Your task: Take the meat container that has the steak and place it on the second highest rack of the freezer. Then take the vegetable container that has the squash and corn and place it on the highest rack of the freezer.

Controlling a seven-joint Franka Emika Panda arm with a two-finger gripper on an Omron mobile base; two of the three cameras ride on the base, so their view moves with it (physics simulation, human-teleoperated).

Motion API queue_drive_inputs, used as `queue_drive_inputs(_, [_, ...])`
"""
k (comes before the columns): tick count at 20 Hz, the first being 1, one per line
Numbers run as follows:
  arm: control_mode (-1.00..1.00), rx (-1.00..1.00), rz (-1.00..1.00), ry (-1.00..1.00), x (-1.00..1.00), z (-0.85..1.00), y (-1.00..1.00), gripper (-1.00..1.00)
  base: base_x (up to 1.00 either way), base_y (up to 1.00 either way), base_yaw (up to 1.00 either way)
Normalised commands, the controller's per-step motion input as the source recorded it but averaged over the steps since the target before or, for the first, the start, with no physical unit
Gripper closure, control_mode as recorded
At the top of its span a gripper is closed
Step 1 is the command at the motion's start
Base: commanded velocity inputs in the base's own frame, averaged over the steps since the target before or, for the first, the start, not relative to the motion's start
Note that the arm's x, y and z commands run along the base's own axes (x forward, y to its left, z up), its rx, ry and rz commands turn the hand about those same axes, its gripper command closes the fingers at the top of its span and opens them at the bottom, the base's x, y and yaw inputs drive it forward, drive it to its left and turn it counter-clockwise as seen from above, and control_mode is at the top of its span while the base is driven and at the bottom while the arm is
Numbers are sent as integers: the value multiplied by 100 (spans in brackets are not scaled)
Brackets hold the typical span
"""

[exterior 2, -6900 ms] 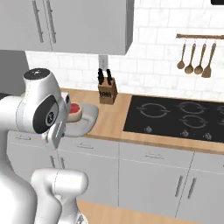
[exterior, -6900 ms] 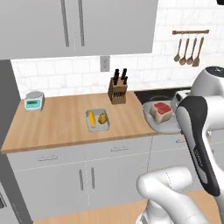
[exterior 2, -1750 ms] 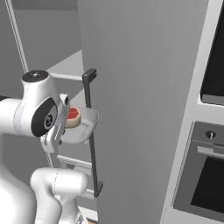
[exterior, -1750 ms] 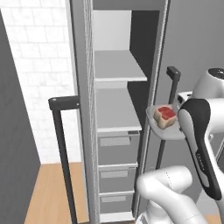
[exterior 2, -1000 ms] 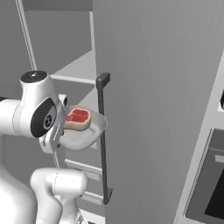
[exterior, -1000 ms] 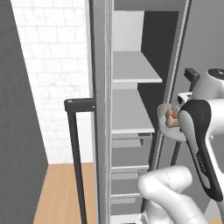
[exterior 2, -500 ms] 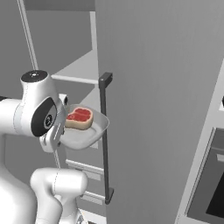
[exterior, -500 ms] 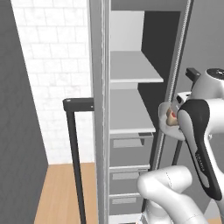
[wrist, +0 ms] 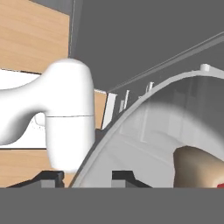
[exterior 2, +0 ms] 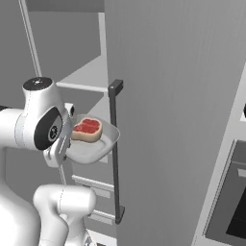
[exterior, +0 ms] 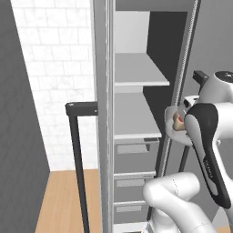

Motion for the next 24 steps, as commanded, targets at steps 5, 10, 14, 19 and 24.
queue_drive_inputs(5, [-100,0,3,-3,-14,-1,13,100,0,0,0])
queue_drive_inputs(10, [-100,0,7,-15,-4,0,48,100,0,0,0])
queue_drive_inputs(14, [-100,0,4,0,1,0,36,100,0,0,0])
queue_drive_inputs(19, [-100,0,-5,0,36,0,18,100,0,0,0])
queue_drive_inputs(24, [-100,0,-4,0,68,-1,2,100,0,0,0])
